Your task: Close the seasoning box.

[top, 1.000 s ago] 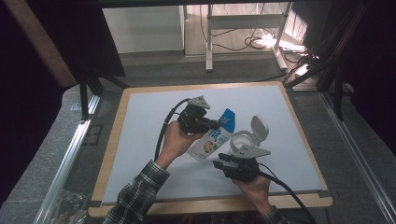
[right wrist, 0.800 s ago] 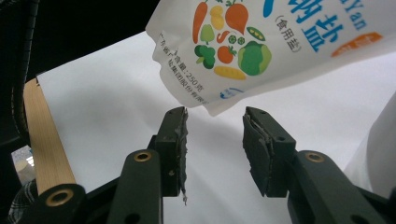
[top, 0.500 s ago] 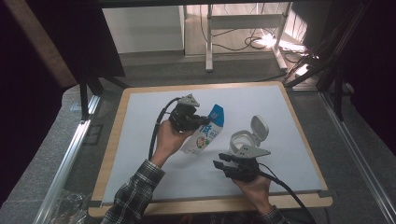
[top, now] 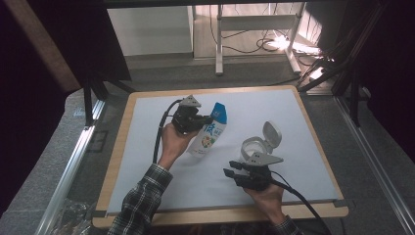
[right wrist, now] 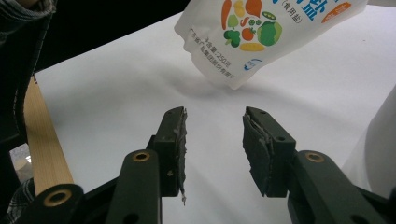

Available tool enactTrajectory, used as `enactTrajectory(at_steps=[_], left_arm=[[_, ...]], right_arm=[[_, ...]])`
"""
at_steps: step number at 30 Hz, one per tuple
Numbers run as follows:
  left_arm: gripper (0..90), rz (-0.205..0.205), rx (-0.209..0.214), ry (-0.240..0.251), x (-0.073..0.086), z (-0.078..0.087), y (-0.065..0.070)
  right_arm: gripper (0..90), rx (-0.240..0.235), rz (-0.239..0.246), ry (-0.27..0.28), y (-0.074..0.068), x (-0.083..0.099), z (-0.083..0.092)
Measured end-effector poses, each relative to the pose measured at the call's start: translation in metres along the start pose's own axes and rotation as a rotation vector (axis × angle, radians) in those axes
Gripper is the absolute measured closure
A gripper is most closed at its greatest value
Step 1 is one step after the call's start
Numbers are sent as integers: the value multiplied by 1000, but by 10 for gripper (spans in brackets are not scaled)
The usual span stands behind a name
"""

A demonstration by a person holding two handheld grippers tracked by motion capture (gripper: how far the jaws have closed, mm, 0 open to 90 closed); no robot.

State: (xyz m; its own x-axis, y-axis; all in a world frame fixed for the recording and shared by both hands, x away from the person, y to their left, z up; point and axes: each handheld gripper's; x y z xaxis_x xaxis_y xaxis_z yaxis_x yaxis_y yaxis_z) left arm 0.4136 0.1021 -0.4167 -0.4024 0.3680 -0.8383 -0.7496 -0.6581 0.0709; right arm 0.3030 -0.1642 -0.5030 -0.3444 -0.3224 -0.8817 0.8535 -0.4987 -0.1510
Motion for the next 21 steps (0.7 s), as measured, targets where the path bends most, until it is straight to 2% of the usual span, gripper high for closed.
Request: enactTrajectory(at_steps=[5, 10, 21], left_arm=[[897, 40, 10, 13, 9, 4, -9], [893, 36, 0, 0, 13, 15, -10], [873, 42, 11, -12, 26, 36, -8]], right_arm=[[595, 1, 0, -1, 0, 0, 0], [594, -2, -3, 1, 0, 0, 0], [594, -2, 5, -4, 0, 0, 0]])
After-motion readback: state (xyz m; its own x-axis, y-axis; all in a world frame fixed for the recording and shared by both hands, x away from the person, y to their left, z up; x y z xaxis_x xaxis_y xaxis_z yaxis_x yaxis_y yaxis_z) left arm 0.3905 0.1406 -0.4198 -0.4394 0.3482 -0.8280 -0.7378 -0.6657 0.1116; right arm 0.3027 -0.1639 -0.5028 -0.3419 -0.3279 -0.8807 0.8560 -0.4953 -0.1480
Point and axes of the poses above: each handheld gripper's, and its own axes: z roughly backward along the jaws, x roughly out of its underside, y roughly to its right, and after that the axes turned 4 degrees about -x, right-handed
